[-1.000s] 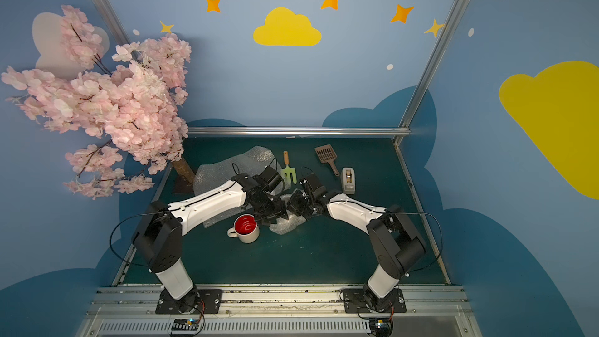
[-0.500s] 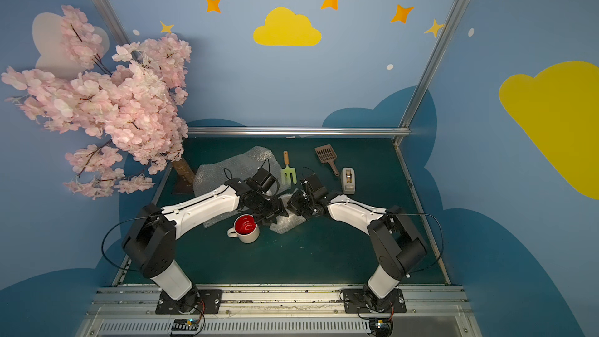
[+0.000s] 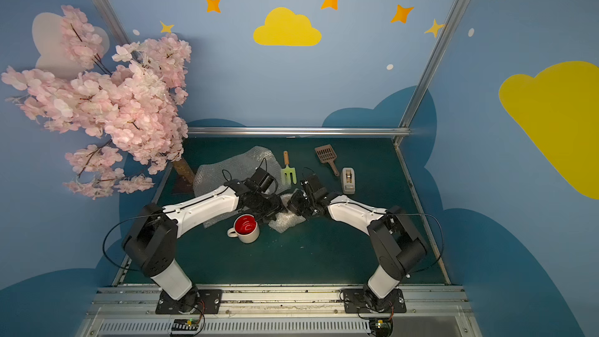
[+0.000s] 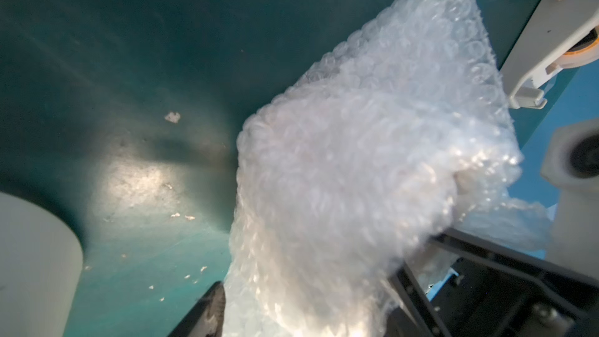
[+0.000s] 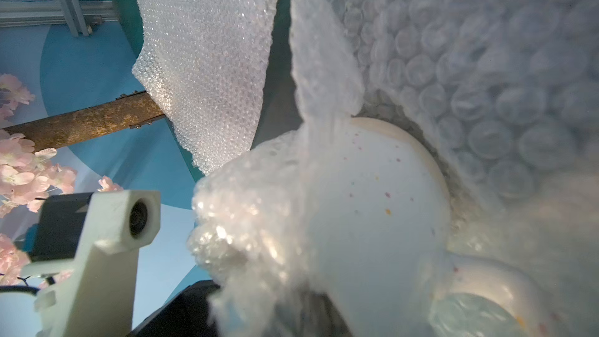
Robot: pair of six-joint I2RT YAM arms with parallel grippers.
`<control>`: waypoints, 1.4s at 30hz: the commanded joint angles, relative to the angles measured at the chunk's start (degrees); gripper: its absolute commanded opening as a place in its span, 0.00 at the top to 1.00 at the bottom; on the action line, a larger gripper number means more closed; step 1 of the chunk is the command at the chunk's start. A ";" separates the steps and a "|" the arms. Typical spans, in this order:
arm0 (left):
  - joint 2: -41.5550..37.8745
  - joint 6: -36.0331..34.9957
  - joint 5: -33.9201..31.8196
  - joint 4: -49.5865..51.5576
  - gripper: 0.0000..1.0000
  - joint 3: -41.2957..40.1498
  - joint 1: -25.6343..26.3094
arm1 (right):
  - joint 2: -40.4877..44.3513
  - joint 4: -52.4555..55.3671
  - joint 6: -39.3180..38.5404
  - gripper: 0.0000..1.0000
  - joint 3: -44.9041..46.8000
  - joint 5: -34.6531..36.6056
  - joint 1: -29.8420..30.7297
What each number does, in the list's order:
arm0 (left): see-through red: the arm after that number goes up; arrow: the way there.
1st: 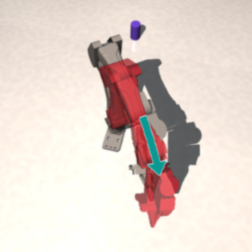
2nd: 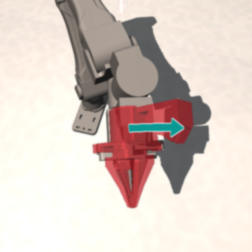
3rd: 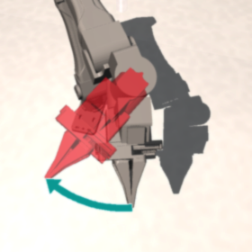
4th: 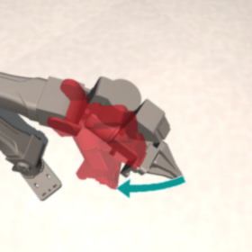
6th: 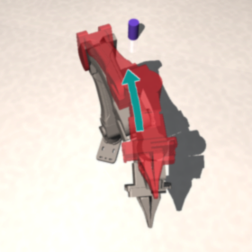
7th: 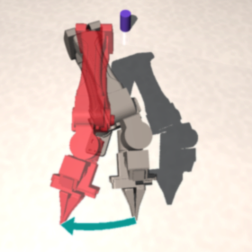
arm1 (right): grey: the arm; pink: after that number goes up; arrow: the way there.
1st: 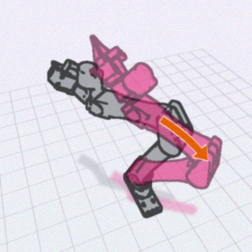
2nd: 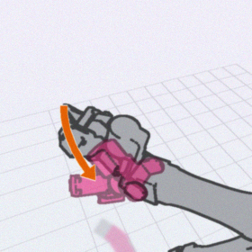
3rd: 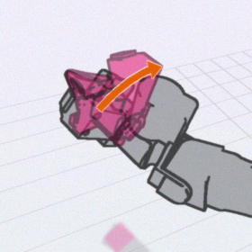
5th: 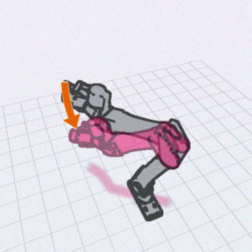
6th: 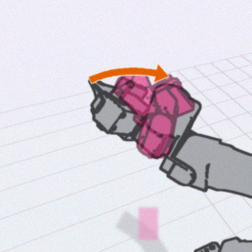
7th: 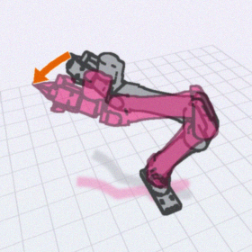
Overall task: Wrap mugs in bubble wrap
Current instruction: Wrap the mug in bubble wrap.
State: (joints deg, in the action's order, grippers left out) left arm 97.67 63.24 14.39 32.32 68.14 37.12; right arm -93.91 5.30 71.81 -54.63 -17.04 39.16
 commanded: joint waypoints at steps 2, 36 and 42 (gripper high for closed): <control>3.86 0.49 -4.49 1.54 0.32 2.74 -0.75 | -1.28 4.87 0.05 1.00 2.26 3.15 0.04; 20.49 -21.10 -17.57 29.28 0.96 26.43 -0.13 | 17.02 16.42 -22.07 0.14 1.31 3.09 -2.11; 22.42 -23.63 -18.68 31.79 0.96 29.11 -0.21 | 28.76 25.62 -22.44 0.12 5.83 9.22 -4.05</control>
State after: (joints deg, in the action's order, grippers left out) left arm 116.95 42.39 1.54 58.61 97.08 37.39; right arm -69.63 22.94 52.14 -51.57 -11.84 36.07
